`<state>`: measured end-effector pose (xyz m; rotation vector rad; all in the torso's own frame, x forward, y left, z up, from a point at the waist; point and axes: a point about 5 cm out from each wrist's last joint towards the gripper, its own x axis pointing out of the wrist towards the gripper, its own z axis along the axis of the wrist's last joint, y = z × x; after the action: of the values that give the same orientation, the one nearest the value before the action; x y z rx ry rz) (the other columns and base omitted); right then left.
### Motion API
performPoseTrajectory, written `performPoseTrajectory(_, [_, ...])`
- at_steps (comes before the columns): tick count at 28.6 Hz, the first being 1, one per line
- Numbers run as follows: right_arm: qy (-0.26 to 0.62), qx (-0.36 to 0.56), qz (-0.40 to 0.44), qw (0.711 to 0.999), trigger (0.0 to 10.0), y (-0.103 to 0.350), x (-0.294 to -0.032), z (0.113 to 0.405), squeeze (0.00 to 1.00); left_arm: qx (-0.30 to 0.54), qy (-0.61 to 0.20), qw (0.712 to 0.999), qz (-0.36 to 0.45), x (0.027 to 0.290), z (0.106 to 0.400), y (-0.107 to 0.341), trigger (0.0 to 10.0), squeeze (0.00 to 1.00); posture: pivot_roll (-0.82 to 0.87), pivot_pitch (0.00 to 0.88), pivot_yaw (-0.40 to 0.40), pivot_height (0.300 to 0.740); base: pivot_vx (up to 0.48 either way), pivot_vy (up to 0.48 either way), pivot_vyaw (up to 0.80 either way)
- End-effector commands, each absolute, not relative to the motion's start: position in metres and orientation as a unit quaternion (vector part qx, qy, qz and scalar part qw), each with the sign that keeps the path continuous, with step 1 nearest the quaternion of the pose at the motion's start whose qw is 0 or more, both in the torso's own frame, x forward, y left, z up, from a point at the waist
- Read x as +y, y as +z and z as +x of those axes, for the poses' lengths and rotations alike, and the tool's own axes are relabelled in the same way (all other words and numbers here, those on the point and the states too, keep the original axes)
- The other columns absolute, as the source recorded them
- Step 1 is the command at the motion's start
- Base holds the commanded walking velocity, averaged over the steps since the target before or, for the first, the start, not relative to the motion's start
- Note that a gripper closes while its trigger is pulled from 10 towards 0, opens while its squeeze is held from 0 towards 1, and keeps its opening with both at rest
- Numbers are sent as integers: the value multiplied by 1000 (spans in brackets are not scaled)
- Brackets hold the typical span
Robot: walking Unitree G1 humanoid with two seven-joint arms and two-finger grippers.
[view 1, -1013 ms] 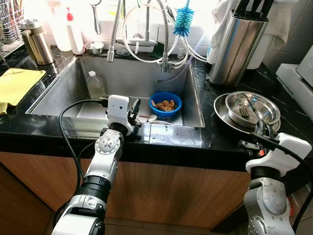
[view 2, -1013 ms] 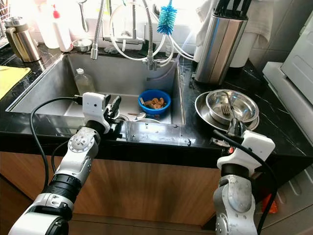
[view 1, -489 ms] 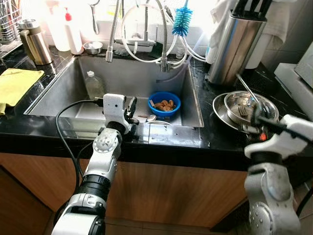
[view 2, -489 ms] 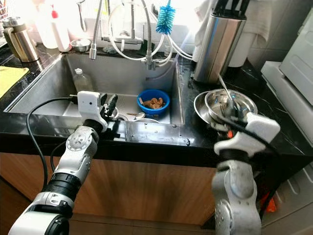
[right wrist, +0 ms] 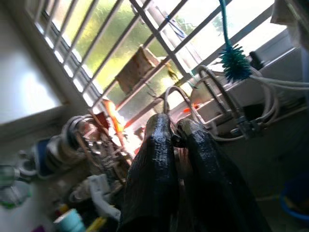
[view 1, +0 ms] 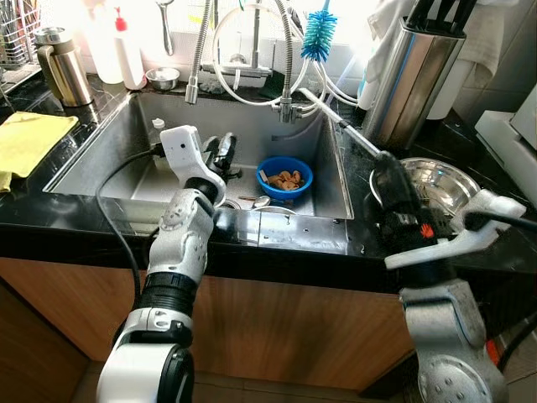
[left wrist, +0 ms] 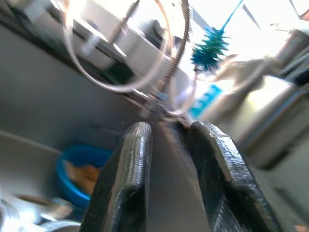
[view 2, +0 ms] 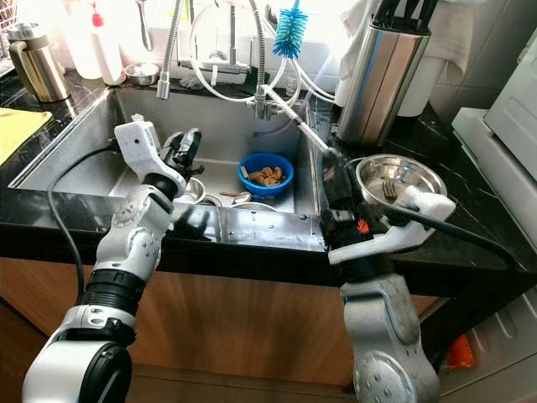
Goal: Kitchen organization
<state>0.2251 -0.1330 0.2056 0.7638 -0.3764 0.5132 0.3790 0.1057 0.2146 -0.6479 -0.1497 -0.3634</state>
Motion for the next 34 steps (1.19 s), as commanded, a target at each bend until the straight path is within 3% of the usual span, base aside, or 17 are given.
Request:
performPoseTrajectory(1, [270,-207,401,851,10000,210,-136,217,0,-65,-201,910,-357,104,377,220,10000,0,85,37,-92,740,0,0,0])
performPoseTrajectory(7, [214,-238,495,807,10000,191,-163,213,0,-56,-214,880,-421,108,375,221,10000,0,93,24,-90,740,0,0,0])
performPoseTrajectory(8, [206,-247,503,802,10000,191,-167,212,0,-58,-217,877,-424,109,374,222,10000,1000,93,20,-87,740,0,0,0])
performPoseTrajectory(14, [187,-260,524,789,10000,185,-179,211,0,-54,-242,865,-437,105,369,224,10000,1000,94,15,-88,740,0,0,0])
performPoseTrajectory(22, [209,-224,554,774,10000,180,-170,214,0,-50,-275,859,-430,95,363,227,10000,1000,96,23,-90,740,0,0,0])
performPoseTrajectory(25, [214,-200,542,788,10000,174,-165,216,0,-50,-315,845,-428,84,356,231,10000,1000,97,32,-94,740,0,0,0])
performPoseTrajectory(26, [218,-196,548,784,10000,174,-164,215,0,-50,-338,838,-426,79,352,233,10000,0,99,35,-95,740,0,0,0])
performPoseTrajectory(34, [223,-182,553,782,10000,171,-163,215,0,-54,-393,812,-429,65,340,239,10000,0,96,39,-94,740,0,0,0])
